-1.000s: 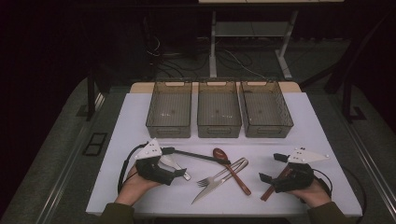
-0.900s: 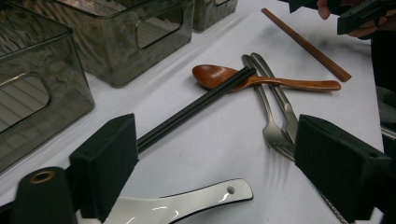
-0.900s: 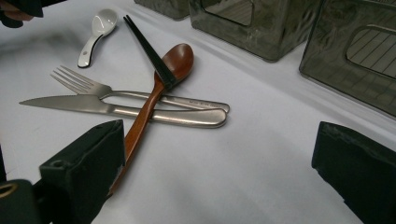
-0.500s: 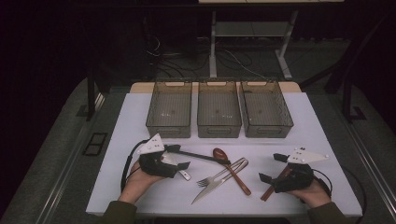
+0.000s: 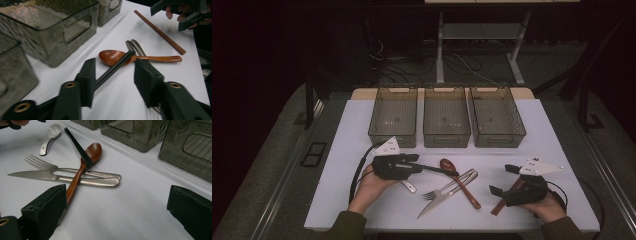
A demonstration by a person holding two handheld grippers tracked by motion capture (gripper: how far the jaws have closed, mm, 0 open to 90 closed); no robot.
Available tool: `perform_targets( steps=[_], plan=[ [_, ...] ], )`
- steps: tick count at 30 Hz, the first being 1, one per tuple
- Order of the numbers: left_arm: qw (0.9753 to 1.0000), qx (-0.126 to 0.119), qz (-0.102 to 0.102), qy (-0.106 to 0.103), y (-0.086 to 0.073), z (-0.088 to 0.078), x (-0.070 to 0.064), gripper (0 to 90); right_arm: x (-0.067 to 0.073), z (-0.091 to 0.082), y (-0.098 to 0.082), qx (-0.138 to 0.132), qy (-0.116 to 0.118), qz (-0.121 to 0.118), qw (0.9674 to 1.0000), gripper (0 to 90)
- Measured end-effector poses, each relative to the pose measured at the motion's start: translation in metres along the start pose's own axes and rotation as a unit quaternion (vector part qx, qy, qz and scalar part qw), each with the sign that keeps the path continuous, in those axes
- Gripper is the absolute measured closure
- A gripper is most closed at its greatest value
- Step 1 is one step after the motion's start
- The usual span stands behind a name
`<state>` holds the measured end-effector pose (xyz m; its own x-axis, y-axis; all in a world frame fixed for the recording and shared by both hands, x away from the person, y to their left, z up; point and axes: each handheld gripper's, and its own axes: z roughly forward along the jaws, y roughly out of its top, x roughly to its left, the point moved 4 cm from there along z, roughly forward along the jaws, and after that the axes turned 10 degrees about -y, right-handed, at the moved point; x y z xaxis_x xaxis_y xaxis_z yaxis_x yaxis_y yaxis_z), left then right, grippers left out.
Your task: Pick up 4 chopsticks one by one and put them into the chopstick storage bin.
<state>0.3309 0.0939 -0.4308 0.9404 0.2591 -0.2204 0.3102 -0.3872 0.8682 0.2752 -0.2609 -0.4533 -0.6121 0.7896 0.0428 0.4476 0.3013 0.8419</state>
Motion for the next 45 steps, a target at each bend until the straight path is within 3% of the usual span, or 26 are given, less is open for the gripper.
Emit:
perform_targets(
  steps=[6,15,29,38,45],
  plan=[
    [0.9992,0.034,0.001,-0.021,0.003,0.023,-0.001,70.1,0.0,0.0,0.0,-0.001,-0.001,0.0,1.0,3.0],
    [0.9976,0.056,-0.004,-0.04,0.01,0.044,-0.005,88.6,-0.001,-0.001,0.0,-0.001,-0.002,0.002,1.0,3.0],
    [0.9929,0.109,0.006,-0.048,0.011,0.085,-0.01,89.3,-0.001,-0.001,0.0,-0.001,-0.004,0.004,1.0,3.0],
    [0.9906,0.128,0.017,-0.047,0.012,0.102,-0.013,89.2,-0.001,-0.001,0.0,-0.002,-0.004,0.005,1.0,3.0],
    [0.991,0.125,0.013,-0.046,0.014,0.108,-0.013,89.3,-0.002,-0.002,0.0,-0.003,-0.004,0.005,1.0,3.0]
  ],
)
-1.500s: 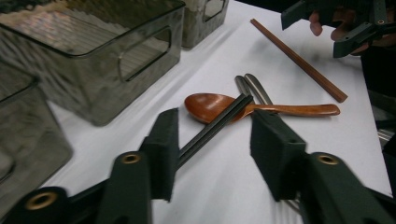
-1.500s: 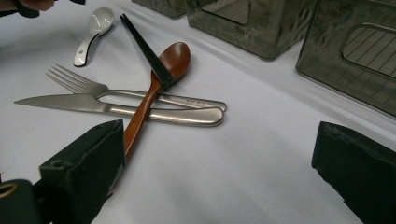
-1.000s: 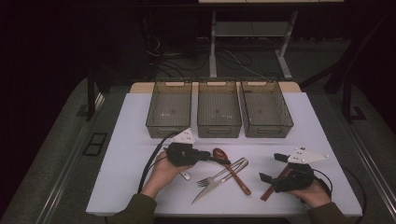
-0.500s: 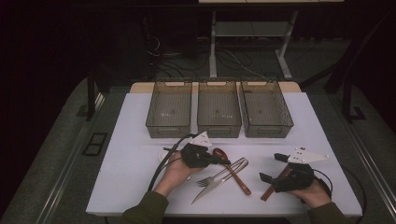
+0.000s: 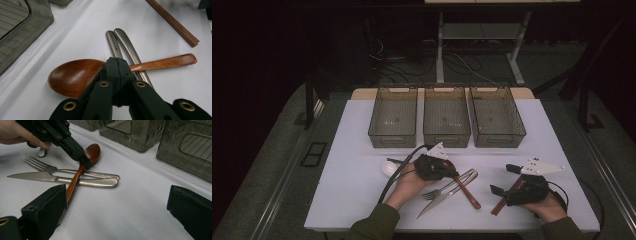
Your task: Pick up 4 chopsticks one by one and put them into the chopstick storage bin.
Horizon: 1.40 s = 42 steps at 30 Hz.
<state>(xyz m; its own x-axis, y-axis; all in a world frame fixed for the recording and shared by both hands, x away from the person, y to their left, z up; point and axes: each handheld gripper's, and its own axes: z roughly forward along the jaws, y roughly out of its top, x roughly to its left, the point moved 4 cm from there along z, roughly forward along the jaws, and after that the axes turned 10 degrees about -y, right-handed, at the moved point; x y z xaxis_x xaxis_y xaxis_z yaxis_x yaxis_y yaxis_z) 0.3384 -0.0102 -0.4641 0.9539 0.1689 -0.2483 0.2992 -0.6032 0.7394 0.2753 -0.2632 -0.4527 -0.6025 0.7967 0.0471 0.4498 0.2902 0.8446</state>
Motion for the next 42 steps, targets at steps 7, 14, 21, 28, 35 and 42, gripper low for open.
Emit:
perform_targets(
  steps=[7,14,21,28,35,42],
  plan=[
    [1.0,0.008,0.002,0.001,0.0,0.005,0.0,89.3,0.0,0.0,0.0,-0.001,-0.001,-0.001,1.0,3.0],
    [0.9999,0.008,0.0,0.008,0.002,0.008,0.004,89.3,0.0,0.0,0.0,0.001,-0.001,0.0,1.0,3.0],
    [0.9998,0.004,-0.004,0.017,0.005,0.011,0.009,89.3,0.0,0.0,0.0,-0.001,-0.001,0.0,1.0,3.0],
    [0.9996,0.001,-0.006,0.027,0.009,0.014,0.014,89.3,-0.001,-0.001,0.0,-0.001,-0.001,0.0,1.0,3.0],
    [0.9995,-0.007,-0.009,0.028,0.013,0.015,0.019,89.3,-0.001,-0.001,0.0,-0.001,-0.001,0.001,1.0,3.0],
    [0.9995,-0.007,-0.006,0.029,0.018,0.02,0.02,89.3,-0.001,-0.001,0.0,-0.001,-0.001,0.002,1.0,3.0]
  ],
)
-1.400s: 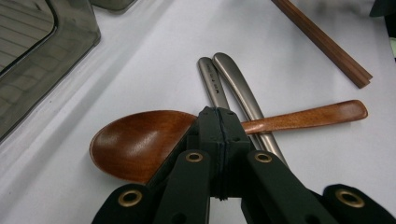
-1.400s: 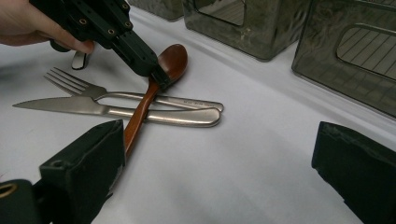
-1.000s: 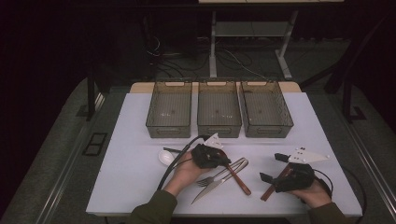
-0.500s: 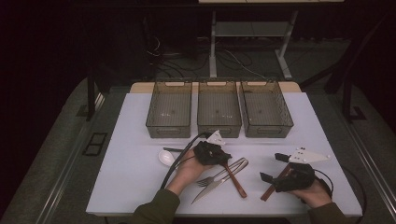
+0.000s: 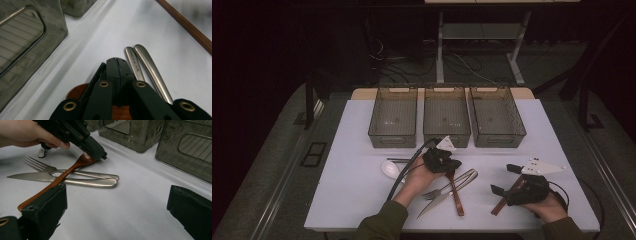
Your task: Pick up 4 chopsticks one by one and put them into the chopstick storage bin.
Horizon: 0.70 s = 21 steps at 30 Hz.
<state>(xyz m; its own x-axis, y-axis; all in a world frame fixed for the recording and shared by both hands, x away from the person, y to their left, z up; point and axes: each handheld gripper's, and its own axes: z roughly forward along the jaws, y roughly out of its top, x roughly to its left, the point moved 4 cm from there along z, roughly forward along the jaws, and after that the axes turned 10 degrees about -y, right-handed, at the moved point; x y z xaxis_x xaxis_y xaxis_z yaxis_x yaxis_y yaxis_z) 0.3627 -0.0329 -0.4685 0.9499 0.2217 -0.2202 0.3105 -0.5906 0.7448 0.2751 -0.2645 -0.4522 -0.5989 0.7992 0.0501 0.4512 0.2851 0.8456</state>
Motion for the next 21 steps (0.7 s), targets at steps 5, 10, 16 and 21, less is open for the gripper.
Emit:
perform_targets(
  steps=[5,10,16,21],
  plan=[
    [1.0,-0.002,-0.002,0.005,0.002,0.003,0.002,89.3,0.0,0.0,0.0,0.0,0.0,0.0,1.0,3.0],
    [0.9999,-0.005,-0.006,0.007,0.005,0.003,0.007,89.3,0.0,0.0,0.0,0.0,0.0,0.0,1.0,3.0],
    [0.9998,-0.01,-0.011,0.013,0.009,0.005,0.013,89.3,-0.001,0.0,0.0,0.0,0.0,-0.001,1.0,3.0],
    [0.9995,-0.019,-0.019,0.017,0.011,0.005,0.02,89.4,0.0,0.0,0.0,0.001,0.0,0.0,1.0,3.0]
  ],
)
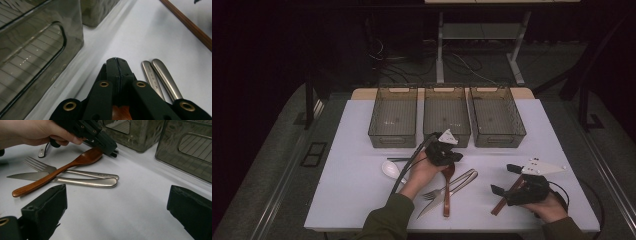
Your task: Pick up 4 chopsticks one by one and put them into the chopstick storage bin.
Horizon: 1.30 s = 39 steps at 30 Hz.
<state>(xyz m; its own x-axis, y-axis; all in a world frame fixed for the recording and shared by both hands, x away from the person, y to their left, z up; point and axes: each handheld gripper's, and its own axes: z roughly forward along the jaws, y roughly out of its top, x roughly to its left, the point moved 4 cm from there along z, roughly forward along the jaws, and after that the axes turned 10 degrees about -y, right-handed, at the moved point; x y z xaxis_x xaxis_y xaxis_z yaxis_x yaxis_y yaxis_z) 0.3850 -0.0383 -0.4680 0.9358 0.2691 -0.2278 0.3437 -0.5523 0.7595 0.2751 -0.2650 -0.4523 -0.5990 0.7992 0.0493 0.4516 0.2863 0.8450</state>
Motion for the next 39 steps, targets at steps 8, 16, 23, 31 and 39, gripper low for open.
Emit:
perform_targets(
  steps=[8,16,23,31,39],
  plan=[
    [0.9999,-0.011,0.0,-0.003,0.003,-0.013,-0.002,89.2,0.0,0.0,0.0,0.0,0.001,0.0,1.0,3.0],
    [0.9998,-0.02,0.002,-0.001,0.0,-0.046,-0.001,79.5,0.0,0.0,0.0,0.0,0.001,0.0,1.0,3.0],
    [0.9997,-0.018,0.015,0.01,-0.011,-0.071,0.001,68.6,0.0,0.001,0.0,0.001,0.001,-0.001,1.0,3.0],
    [0.9996,-0.007,0.02,0.016,-0.029,-0.093,0.005,59.7,0.001,0.001,0.0,0.001,0.002,-0.001,1.0,3.0],
    [0.9996,0.004,0.021,0.016,-0.047,-0.107,0.012,58.9,0.001,0.0,0.0,0.0,0.005,-0.001,1.0,3.0]
  ],
)
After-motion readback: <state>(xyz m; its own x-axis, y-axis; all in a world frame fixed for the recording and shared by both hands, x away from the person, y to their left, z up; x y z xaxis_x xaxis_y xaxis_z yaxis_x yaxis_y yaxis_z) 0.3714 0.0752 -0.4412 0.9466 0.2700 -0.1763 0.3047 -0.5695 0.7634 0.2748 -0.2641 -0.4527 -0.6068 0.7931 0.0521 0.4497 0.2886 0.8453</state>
